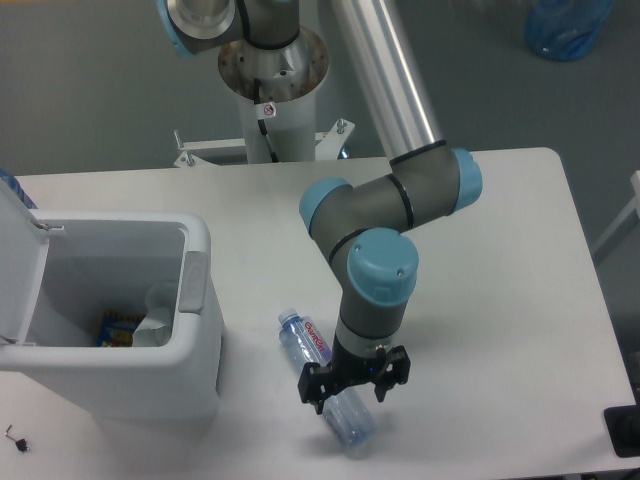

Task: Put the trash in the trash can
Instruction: 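Move the gripper back and lower it onto the water bottle, then close the gripper around the bottle's cap end and lift it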

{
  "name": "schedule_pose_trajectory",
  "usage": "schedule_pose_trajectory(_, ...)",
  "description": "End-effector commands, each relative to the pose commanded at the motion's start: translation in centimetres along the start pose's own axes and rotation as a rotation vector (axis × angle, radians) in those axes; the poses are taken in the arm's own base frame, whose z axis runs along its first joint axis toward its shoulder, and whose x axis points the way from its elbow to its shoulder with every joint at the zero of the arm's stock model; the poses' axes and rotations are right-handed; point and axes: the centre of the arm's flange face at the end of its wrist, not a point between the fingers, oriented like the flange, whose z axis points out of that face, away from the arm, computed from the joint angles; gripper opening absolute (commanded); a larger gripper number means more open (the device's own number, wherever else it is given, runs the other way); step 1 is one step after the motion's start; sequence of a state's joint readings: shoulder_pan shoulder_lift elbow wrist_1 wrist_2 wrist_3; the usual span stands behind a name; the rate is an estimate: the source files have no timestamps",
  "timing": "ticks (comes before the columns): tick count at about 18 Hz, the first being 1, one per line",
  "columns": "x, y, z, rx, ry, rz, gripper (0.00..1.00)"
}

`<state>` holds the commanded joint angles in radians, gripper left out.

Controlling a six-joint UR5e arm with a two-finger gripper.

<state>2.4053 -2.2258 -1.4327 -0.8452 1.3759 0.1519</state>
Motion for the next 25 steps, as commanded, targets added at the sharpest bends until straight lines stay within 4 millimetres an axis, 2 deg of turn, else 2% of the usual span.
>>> schedule_pose_trajectory(9, -0.9, -0.7, 2.5, -0.003, -0.053, -0.038, 1.0)
schedule_pose_trajectory(15, -0.1, -0.8, 3.8, -0.012, -0.055, -0.024, 1.0)
schedule_pose_trajectory(20, -0.2, -0.7, 4.8, -0.026, -0.088, -0.019, 1.0)
schedule_pose_trajectory(25, 0.1, -0.7, 5.0, -0.028, -0.089, -0.015, 1.0)
